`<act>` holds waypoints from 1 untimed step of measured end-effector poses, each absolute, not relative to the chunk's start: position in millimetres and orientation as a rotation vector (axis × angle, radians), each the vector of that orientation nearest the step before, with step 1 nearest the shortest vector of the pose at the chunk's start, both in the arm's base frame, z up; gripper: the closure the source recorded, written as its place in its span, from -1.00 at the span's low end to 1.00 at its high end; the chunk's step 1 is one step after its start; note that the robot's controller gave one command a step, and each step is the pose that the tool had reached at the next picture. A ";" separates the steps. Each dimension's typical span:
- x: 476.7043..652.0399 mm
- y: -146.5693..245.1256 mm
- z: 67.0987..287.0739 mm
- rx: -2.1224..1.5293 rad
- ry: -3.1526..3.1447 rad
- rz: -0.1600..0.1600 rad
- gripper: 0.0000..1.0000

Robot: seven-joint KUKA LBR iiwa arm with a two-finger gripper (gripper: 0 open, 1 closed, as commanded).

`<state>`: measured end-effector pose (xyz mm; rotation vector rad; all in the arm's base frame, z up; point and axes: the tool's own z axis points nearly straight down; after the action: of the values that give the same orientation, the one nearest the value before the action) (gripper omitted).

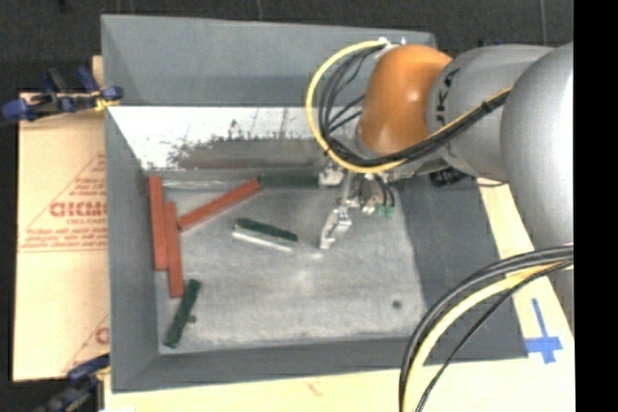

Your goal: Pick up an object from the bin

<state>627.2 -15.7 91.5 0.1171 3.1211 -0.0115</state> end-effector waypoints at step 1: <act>619.4 28.2 79.7 0.005 3.147 0.000 1.00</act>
Offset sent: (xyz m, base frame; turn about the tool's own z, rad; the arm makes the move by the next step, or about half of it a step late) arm 0.0000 0.0000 0.0000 0.0000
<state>619.4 28.2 79.7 0.0047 3.1471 -0.0001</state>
